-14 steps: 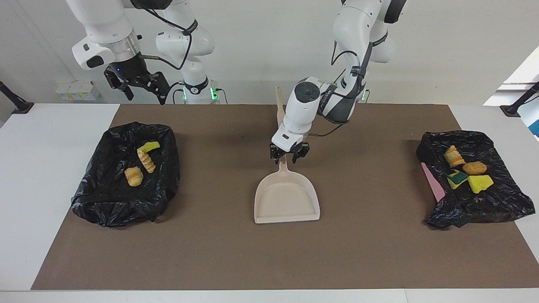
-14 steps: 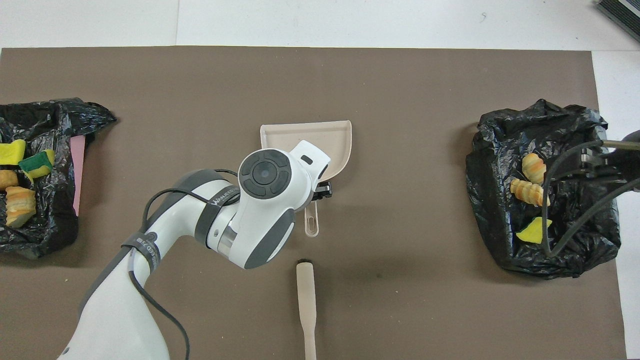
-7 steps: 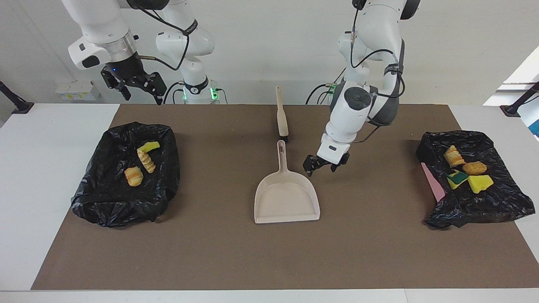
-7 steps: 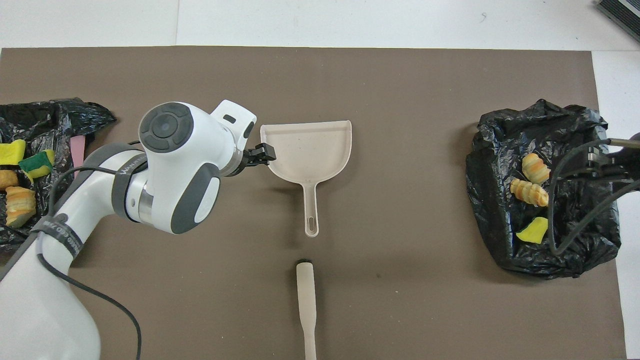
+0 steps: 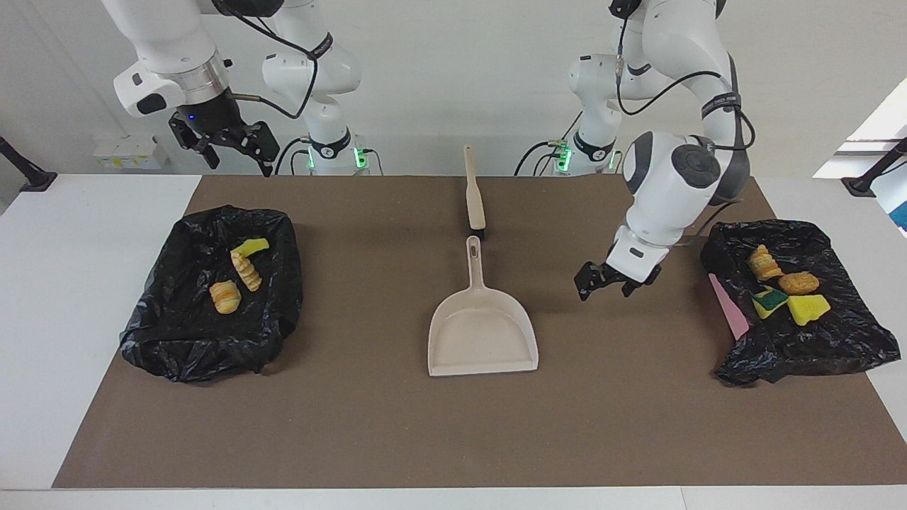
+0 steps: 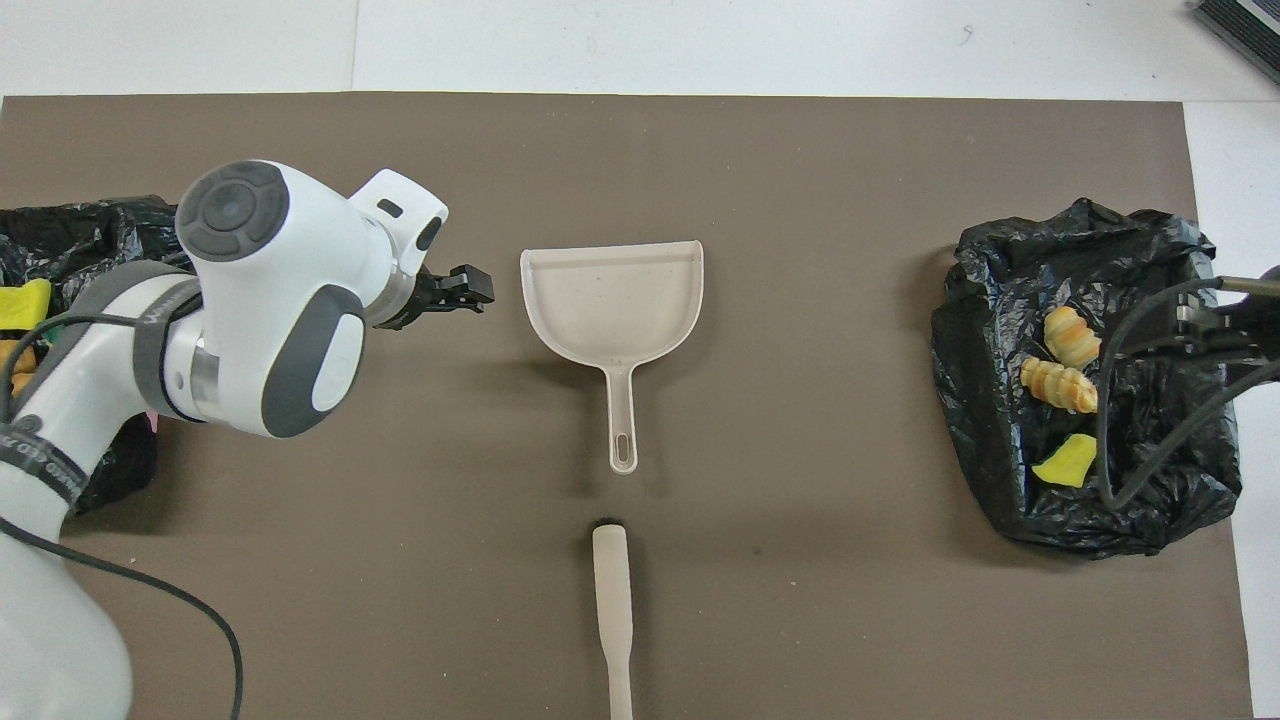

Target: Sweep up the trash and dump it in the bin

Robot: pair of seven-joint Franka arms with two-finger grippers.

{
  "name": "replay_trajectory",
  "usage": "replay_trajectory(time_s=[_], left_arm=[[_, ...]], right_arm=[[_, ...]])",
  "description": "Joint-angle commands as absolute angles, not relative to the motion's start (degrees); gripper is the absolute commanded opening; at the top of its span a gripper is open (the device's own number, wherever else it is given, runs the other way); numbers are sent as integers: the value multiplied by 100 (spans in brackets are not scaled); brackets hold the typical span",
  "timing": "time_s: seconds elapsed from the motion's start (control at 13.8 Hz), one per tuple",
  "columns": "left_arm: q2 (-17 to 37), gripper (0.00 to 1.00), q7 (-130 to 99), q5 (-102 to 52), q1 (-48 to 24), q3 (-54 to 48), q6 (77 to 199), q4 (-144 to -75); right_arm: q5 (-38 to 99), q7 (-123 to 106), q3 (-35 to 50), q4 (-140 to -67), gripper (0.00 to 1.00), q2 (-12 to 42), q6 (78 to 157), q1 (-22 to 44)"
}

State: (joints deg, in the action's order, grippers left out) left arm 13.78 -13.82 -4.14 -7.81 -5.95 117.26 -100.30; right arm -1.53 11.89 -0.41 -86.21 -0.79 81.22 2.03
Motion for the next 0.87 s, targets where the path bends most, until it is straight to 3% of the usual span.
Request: replay_trajectory(time_s=[0.0, 0.51, 0.8], left_arm=[[986, 100, -495, -483, -344, -624, 11295, -10063], [335, 100, 272, -404, 237, -554, 10654, -10020], [159, 100, 281, -45, 229, -492, 9494, -9431]], right_arm=[[-176, 1099, -35, -8719, 100, -158, 8191, 158], [-123, 1002, -18, -8728, 100, -158, 8464, 176], [-114, 1002, -9, -8736, 100, -158, 8464, 229]])
